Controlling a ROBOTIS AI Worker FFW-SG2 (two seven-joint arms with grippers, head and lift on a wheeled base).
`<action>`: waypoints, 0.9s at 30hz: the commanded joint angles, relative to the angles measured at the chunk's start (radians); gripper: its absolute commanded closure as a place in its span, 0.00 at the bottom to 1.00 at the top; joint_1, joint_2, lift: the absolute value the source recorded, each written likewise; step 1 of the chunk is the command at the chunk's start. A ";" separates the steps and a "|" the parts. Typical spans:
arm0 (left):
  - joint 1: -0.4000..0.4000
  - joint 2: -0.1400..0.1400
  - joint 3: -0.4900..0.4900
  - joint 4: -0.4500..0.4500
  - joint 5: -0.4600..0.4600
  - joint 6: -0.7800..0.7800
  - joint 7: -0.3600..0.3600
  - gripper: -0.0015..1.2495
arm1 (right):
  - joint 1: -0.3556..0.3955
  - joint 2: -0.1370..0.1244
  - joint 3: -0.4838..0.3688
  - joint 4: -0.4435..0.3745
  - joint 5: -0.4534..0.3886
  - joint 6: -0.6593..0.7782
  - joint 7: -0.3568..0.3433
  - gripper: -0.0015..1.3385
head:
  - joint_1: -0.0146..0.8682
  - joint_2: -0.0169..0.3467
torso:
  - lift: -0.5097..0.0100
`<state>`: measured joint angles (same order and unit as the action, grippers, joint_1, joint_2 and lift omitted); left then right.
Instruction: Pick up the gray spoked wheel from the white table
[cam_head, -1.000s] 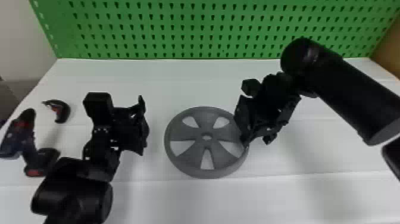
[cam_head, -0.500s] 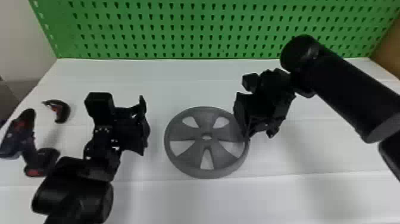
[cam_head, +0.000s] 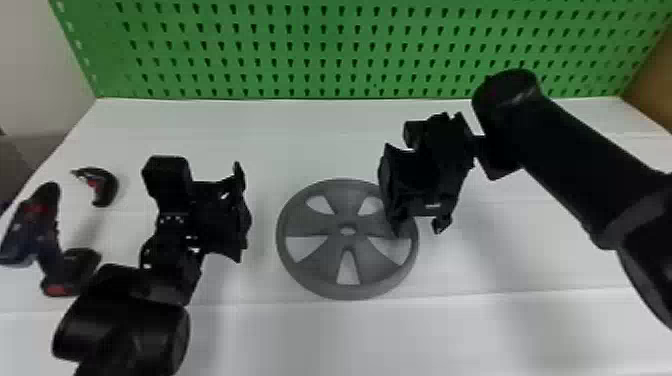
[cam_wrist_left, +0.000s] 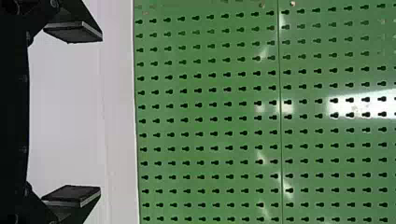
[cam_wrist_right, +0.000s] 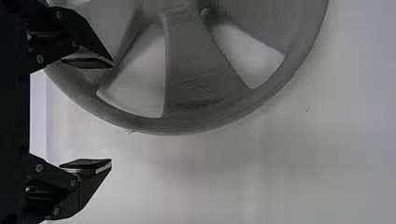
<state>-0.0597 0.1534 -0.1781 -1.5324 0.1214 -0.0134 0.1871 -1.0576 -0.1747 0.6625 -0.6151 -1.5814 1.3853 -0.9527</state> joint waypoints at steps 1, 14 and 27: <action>0.000 0.003 -0.003 0.000 0.000 0.000 0.000 0.10 | 0.018 0.012 -0.017 0.026 -0.042 -0.088 0.000 0.37 | 0.88 0.06 | 0.80; 0.003 0.012 -0.009 0.000 0.000 0.000 0.000 0.10 | 0.014 -0.003 0.058 0.054 -0.144 -0.158 0.000 0.37 | 0.88 0.06 | 0.80; 0.006 0.023 -0.012 0.000 0.000 0.000 0.000 0.10 | -0.001 0.004 0.112 0.067 -0.195 -0.198 -0.037 0.37 | 0.88 0.06 | 0.80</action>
<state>-0.0537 0.1736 -0.1880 -1.5325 0.1212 -0.0138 0.1871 -1.0519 -0.1743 0.7566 -0.5590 -1.7601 1.2089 -0.9900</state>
